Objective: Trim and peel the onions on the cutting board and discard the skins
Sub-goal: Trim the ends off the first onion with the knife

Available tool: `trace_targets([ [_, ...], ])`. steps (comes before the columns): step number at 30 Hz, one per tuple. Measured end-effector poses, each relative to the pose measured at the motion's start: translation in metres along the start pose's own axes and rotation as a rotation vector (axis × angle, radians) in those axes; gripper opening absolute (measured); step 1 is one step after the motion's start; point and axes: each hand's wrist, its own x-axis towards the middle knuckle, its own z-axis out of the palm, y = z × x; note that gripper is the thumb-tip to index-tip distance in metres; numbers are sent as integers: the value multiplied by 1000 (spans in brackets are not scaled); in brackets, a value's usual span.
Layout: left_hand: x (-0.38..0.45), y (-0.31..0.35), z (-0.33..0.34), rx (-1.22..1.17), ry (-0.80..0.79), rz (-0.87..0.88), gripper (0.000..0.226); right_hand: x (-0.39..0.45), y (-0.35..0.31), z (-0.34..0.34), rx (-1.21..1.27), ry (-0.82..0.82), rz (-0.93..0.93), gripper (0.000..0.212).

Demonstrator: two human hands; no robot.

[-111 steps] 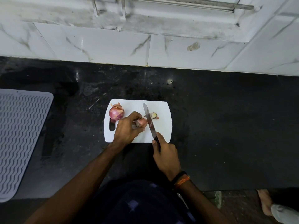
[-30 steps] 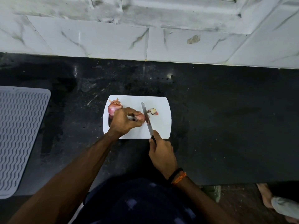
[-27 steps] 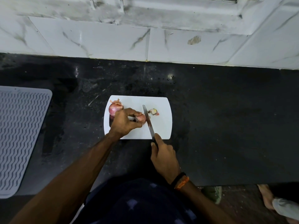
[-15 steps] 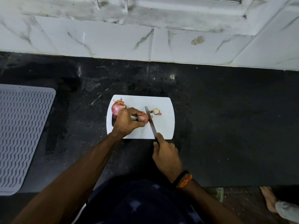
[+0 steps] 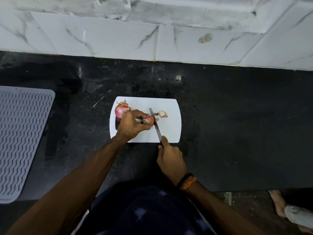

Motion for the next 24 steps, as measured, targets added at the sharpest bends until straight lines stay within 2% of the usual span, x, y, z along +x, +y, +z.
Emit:
trace_targets([
  [8,1,0,0,2,4,-10,32,2,6,7,-2,18,-28,45],
  [17,-4,2,1,8,38,-3,33,-17,34,25,53,151,-139,43],
  [24,-4,-4,4,28,54,-26,36,-25,46,21,60,94,-137,47],
])
